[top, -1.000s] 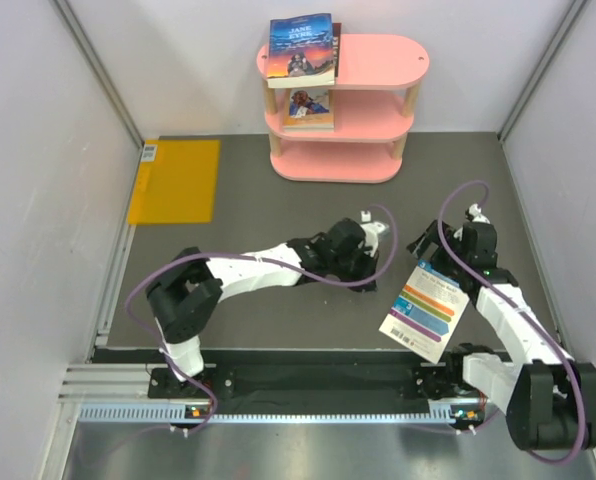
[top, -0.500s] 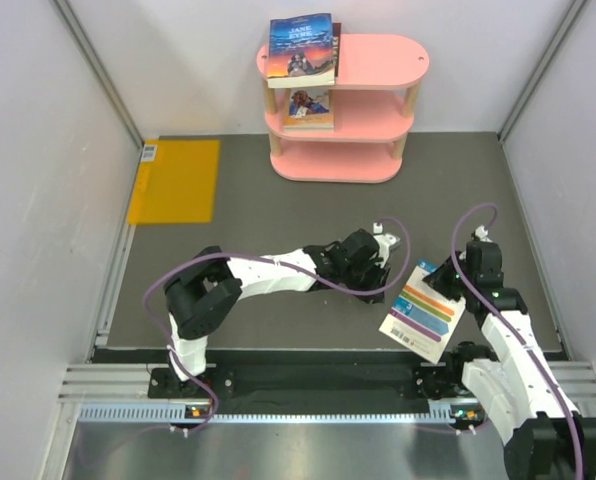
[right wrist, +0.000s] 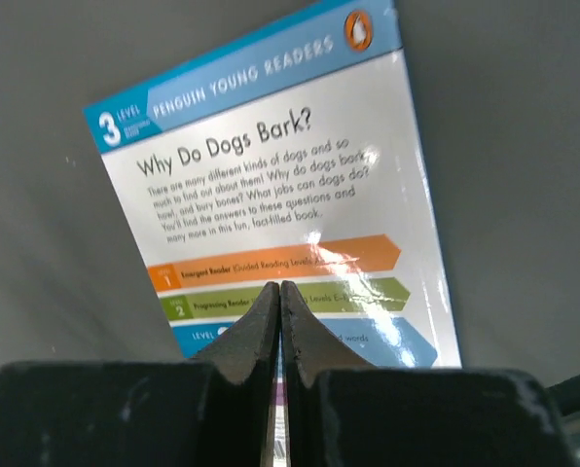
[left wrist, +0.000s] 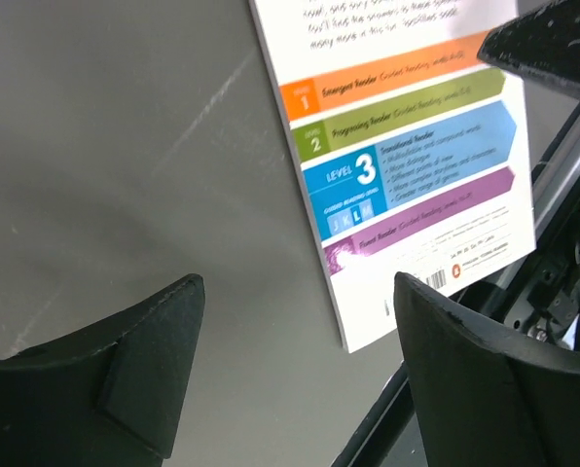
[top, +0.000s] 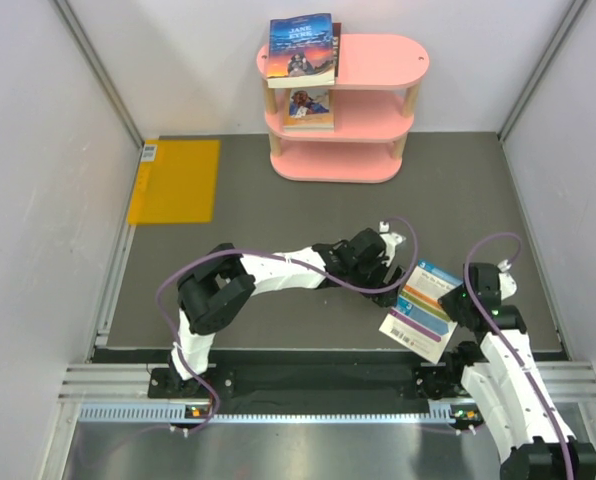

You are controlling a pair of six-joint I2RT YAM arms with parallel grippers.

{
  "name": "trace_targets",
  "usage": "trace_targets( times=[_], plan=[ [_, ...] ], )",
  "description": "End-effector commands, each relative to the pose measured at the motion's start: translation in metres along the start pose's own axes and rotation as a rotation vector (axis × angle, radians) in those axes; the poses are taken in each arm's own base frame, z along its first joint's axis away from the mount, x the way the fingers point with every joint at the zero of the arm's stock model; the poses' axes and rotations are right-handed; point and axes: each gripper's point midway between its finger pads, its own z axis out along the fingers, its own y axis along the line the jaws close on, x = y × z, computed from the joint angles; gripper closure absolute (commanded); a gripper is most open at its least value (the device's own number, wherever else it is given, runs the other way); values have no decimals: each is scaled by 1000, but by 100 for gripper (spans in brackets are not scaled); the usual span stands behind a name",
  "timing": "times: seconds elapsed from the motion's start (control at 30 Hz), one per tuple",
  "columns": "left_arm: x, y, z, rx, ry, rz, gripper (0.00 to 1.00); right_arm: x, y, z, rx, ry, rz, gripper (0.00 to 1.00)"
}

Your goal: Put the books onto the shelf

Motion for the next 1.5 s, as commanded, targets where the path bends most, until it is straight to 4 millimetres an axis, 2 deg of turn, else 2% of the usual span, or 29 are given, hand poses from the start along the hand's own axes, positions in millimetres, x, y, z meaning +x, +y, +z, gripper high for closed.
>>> trace_targets(
  times=[0.0, 0.27, 0.4, 0.47, 0.57, 0.7, 0.83, 1.07, 1.33, 1.47],
  plan=[
    [-25, -11, 6, 37, -63, 26, 17, -42, -5, -10, 87, -169, 80, 100],
    [-19, -15, 17, 79, -31, 11, 16, -29, -8, 8, 145, -92, 161, 100],
    [-20, -16, 16, 83, -33, 15, 14, -17, -27, 18, 277, -48, 219, 100],
    [-20, -18, 17, 93, -33, 17, 12, -6, -42, 23, 391, 14, 209, 100],
    [-21, -19, 21, 105, -26, 17, 10, 9, -51, 25, 513, 113, 207, 100],
    [-22, -24, 25, 132, -18, 17, 9, 18, -42, 30, 520, 191, 234, 100],
    [-22, -29, 30, 164, 0, 19, 10, 14, -29, 35, 441, 166, 262, 100],
    [-11, -32, 42, 205, 55, 1, 14, 13, -26, 36, 431, 177, 228, 100],
    [-11, -59, 41, 315, 72, 13, 18, 15, -18, 43, 380, 197, 220, 100],
    [-17, -70, 33, 367, 61, 3, 27, 17, -17, 45, 368, 205, 209, 100]
  ],
)
